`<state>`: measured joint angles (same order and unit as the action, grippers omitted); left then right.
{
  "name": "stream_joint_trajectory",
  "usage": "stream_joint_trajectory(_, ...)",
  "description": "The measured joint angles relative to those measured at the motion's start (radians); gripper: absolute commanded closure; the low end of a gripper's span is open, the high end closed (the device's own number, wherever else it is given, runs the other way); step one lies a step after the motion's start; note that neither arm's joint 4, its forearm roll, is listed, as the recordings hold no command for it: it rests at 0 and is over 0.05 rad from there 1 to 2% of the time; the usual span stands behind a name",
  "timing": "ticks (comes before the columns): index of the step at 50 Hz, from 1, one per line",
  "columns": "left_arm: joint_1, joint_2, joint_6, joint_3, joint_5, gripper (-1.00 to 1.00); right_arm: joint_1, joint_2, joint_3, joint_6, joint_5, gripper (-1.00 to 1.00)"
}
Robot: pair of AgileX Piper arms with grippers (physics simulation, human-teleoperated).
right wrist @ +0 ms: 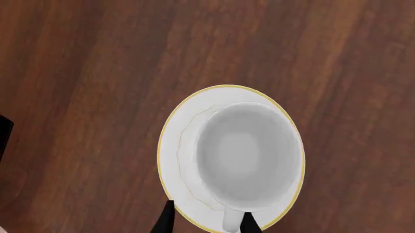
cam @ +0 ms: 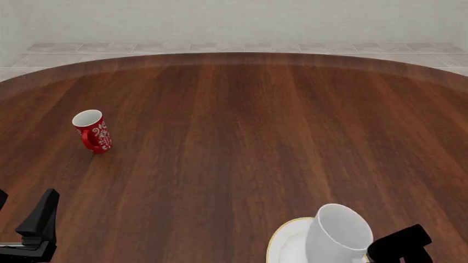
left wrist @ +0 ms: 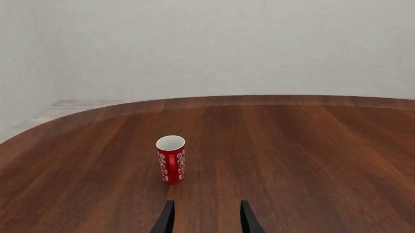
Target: Put the white mug on the plate.
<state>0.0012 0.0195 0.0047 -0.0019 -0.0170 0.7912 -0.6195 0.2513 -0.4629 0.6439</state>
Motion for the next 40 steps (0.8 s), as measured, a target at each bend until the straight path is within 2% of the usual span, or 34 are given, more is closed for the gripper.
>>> stream_joint_trajectory(21, 0.0, 0.0, 0.0, 0.0, 0.0, -1.0, -0.005, 0.011, -0.002, -0.004, 0.018, -1.0)
stream_joint_trajectory(40, 0.0, 0.0, 0.0, 0.0, 0.0, -1.0, -0.029, 0.068, 0.021, 0.018, 0.103, -1.0)
